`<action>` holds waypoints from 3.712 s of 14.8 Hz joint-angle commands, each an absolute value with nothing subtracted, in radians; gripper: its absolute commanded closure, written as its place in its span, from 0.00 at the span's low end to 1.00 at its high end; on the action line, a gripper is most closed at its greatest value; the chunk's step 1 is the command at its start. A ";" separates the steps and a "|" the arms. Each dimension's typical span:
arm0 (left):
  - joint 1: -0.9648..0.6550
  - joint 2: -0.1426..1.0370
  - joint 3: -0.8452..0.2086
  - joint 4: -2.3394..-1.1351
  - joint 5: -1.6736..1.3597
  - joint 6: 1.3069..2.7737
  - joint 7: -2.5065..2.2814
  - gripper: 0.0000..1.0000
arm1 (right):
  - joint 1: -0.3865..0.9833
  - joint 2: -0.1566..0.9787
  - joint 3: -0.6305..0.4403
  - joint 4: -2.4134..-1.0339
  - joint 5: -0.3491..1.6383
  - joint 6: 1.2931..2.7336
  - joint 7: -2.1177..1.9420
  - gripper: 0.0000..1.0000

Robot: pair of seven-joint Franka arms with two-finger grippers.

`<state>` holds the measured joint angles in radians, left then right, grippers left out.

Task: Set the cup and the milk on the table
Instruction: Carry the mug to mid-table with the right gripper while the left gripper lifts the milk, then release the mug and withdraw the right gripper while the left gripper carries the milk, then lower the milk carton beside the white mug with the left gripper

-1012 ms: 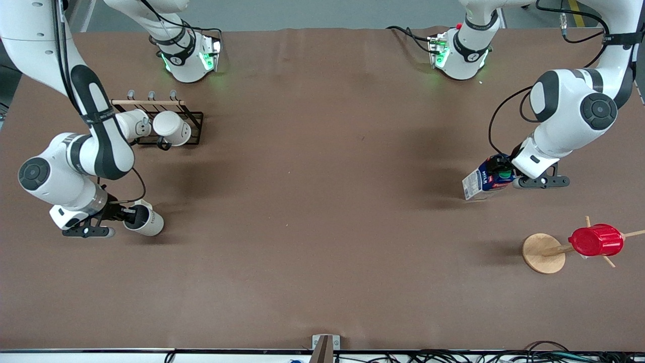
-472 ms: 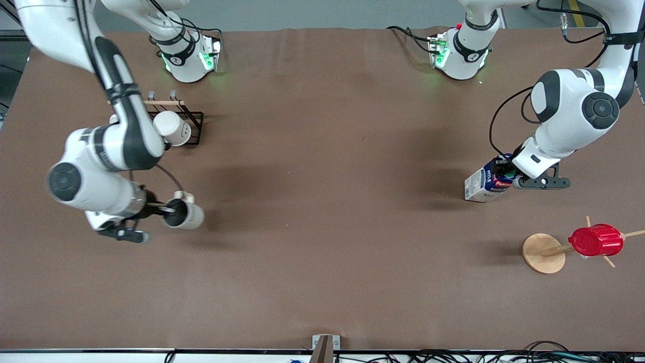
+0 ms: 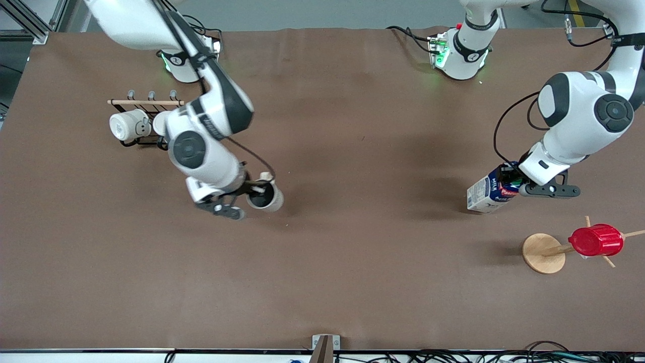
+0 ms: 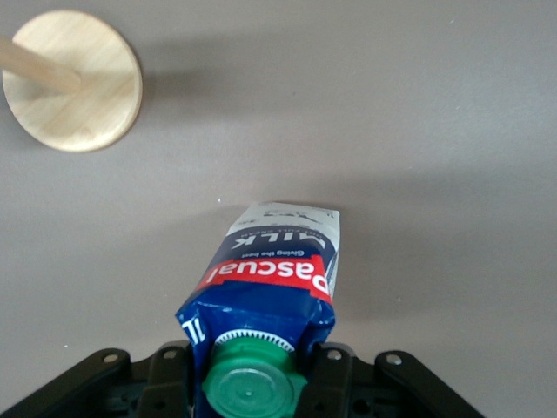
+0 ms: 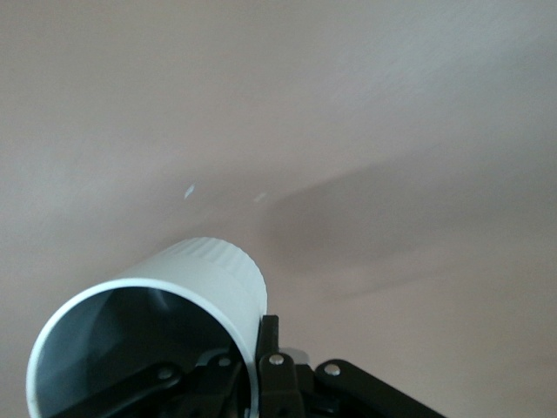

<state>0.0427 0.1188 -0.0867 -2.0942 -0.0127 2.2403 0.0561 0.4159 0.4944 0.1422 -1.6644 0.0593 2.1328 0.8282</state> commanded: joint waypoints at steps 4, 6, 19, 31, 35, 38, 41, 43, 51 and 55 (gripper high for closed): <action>0.003 0.238 -0.135 -1.884 0.005 2.157 0.040 0.97 | 0.494 0.669 0.222 -1.545 -0.124 2.226 1.132 1.00; -0.017 0.273 -0.137 -1.823 0.006 2.155 0.008 0.97 | 0.503 0.698 0.227 -1.514 -0.130 2.226 1.157 0.99; -0.322 0.414 -0.132 -1.585 0.009 2.000 -0.284 0.96 | 0.465 0.675 0.236 -1.500 -0.149 2.202 1.178 0.04; -0.546 0.584 -0.130 -1.443 0.100 1.976 -0.534 0.97 | 0.017 0.115 0.148 -1.543 -0.094 1.637 0.442 0.00; -0.558 0.586 -0.132 -1.443 0.097 1.976 -0.541 0.95 | 0.025 -0.007 -0.021 -1.543 -0.020 1.571 0.185 0.00; -0.558 0.592 -0.133 -1.443 0.089 1.976 -0.570 0.94 | 0.026 -0.022 -0.067 -1.526 -0.020 1.552 0.063 0.00; -0.558 0.627 -0.133 -1.416 0.089 1.976 -0.667 0.94 | 0.029 -0.015 -0.067 -1.493 -0.017 1.551 0.049 0.00; -0.558 0.664 -0.133 -1.362 0.089 1.976 -0.701 0.94 | 0.031 -0.014 -0.068 -1.494 -0.017 1.549 0.037 0.00; -0.566 0.670 -0.137 -1.358 0.100 1.974 -0.696 0.85 | -0.020 -0.014 -0.032 -1.496 -0.015 1.525 0.035 0.00; -0.565 0.664 -0.153 -1.358 0.100 1.933 -0.660 0.80 | -0.009 -0.014 -0.032 -1.496 -0.015 1.525 0.037 0.00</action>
<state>-0.5579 0.6524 -0.1422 -1.3857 0.0804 1.9720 -0.6819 0.0075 -0.0064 -0.0495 -1.4882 -0.0261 1.5289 0.0477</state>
